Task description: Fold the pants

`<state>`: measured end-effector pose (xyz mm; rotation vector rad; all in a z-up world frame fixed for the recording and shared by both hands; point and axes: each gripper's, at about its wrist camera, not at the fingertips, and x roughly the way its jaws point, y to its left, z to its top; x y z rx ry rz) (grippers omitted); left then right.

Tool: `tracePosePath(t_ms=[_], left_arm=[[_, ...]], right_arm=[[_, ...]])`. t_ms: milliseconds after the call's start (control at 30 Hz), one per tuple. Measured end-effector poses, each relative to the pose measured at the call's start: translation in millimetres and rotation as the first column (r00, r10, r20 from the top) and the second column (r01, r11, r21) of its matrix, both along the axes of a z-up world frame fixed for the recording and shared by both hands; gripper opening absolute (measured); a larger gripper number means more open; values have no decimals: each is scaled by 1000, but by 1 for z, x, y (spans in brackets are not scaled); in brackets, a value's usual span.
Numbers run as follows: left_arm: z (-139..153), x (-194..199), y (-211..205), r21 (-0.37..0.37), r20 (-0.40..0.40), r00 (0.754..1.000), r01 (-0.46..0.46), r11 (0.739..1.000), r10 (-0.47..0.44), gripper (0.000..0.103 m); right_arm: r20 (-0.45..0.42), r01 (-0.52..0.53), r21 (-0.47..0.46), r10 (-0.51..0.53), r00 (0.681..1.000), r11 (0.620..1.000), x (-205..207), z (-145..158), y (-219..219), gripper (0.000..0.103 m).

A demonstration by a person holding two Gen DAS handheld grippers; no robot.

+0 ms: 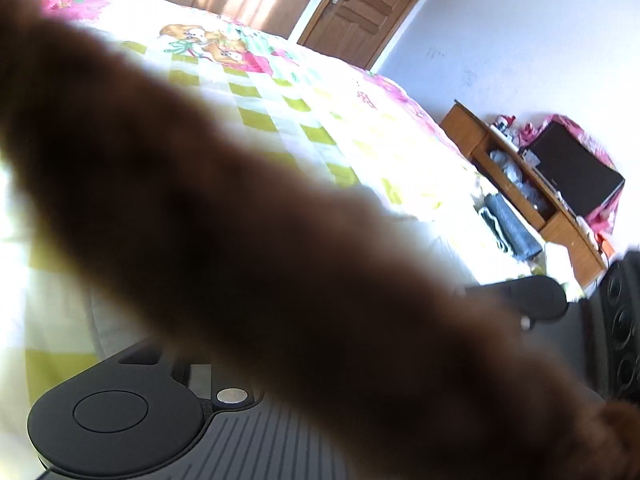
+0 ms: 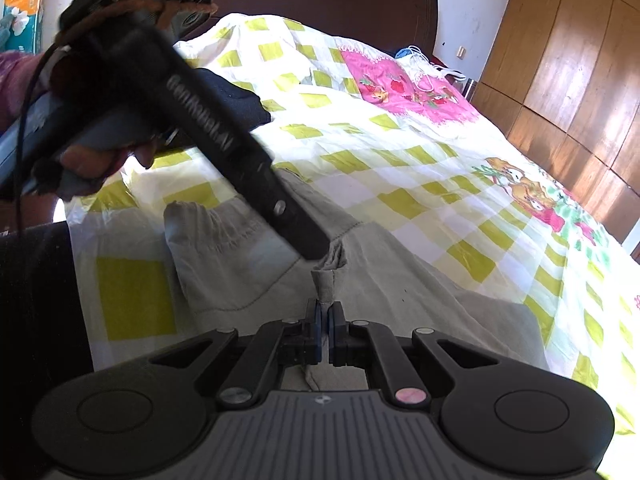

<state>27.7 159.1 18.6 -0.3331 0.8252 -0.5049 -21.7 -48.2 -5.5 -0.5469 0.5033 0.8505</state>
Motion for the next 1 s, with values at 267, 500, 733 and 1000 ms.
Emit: tracePosePath(t_ms=[267,500,733,1000], left_arm=[[-16,50,-7,-38,-108,993,36,999,-40,57],[-22,69,-19,27,-158,987,28,999,-24,57],[-14,63,-20,21,-157,986,53,998,-49,61],[-22,79,-29,160,-143,989,0,987,23,49]], right_arm=[[-3,-1,31,1,1000,1000,-2,0,-7,19],[3,-9,19,9,1000,1000,-5,-4,-10,19],[37,-53,7,52,998,999,-10,-8,-1,19],[21,-50,13,50,999,999,-12,-8,-1,19]])
